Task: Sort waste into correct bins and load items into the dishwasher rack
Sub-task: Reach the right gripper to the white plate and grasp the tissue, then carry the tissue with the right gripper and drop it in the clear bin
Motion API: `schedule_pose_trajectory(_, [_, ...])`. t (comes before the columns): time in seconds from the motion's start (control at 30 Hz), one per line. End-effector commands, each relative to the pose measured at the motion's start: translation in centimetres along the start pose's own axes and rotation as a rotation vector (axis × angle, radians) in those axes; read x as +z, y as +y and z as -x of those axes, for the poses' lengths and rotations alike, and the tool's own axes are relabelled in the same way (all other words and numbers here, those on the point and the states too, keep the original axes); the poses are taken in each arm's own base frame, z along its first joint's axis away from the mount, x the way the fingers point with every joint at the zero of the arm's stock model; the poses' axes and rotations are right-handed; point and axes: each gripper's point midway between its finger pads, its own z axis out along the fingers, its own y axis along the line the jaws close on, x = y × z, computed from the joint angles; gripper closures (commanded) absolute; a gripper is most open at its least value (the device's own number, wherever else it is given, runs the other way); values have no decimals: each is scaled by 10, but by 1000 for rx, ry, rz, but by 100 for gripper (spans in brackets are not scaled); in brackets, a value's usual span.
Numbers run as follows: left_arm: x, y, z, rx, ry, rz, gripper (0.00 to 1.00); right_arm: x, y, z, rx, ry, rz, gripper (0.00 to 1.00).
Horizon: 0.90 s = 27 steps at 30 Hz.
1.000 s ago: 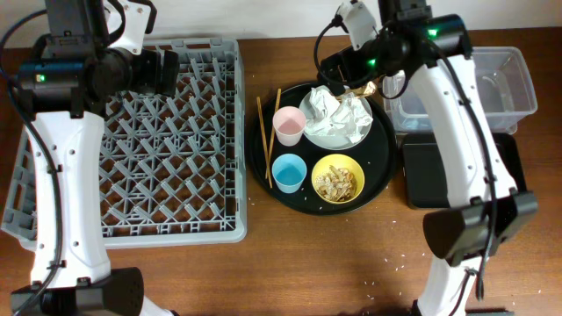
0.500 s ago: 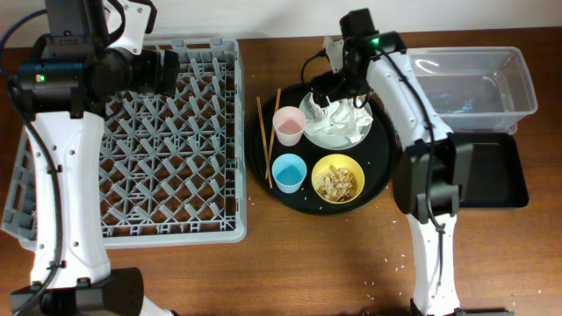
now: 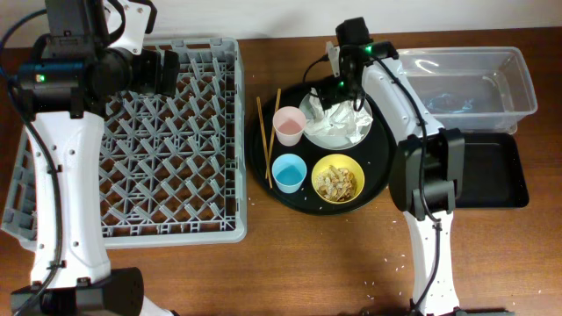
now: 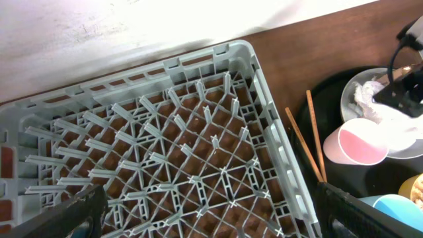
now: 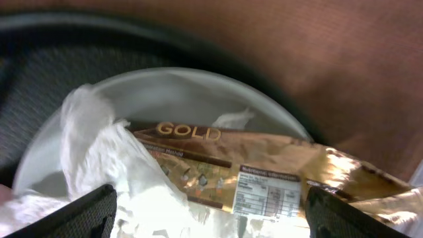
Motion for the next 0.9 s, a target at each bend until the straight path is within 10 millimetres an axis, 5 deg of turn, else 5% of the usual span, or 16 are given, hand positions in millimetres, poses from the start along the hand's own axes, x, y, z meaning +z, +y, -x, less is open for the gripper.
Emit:
schedule_pose_trajectory(0.0, [-5, -1, 7, -12, -27, -10, 1, 21, 10, -21, -6, 70, -6, 8])
schedule_pose_trajectory(0.2, [-5, -1, 7, -12, -27, -10, 1, 39, 18, -45, 40, 131, -1, 9])
schedule_pose_trajectory(0.3, [-5, -1, 7, -12, -27, -10, 1, 48, 20, -55, 53, 152, -1, 18])
schedule_pose_trajectory(0.53, [-5, -1, 7, -12, -27, -10, 1, 46, 21, -57, 59, 159, 1, 83])
schedule_pose_trajectory(0.6, [-5, -1, 8, -12, -28, -10, 1, 41, 23, -57, 63, 168, 13, 94])
schedule_pose_trajectory(0.87, [-5, -1, 7, -12, -27, -10, 1, 1, 33, -60, 71, 248, 67, 96])
